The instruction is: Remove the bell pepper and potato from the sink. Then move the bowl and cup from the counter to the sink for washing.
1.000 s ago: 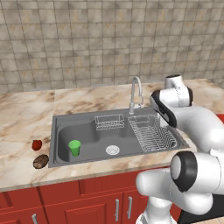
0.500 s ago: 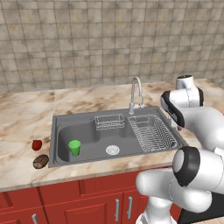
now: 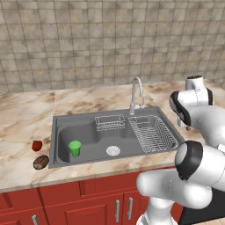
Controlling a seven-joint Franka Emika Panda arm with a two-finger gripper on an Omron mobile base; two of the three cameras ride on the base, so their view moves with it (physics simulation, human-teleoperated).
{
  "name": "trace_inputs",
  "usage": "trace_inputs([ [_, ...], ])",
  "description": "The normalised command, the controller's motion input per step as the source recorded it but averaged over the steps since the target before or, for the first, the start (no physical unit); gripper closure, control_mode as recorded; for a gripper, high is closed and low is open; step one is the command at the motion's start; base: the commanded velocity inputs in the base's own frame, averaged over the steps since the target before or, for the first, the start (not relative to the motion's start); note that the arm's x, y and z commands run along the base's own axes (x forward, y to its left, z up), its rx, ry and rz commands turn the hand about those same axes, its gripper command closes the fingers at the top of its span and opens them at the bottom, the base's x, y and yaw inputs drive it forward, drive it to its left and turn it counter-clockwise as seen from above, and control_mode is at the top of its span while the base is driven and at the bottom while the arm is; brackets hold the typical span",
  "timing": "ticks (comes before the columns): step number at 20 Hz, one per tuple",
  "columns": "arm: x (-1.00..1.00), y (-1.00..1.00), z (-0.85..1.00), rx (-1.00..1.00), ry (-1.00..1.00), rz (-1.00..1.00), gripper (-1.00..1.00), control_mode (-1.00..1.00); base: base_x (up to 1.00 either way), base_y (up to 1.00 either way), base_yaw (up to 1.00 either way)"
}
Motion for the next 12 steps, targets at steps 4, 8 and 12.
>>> trace_inputs([
  [4, 0.0, -0.35, -0.01, 0.0, -0.08, 0.0, -1.0, -1.0, 0.0, 0.0, 0.0],
  [8, 0.0, -0.32, -0.03, 0.0, -0.1, 0.0, -1.0, -1.0, 0.0, 0.0, 0.0],
  [12, 0.0, -0.35, -0.04, 0.0, -0.06, 0.0, -1.0, -1.0, 0.0, 0.0, 0.0],
])
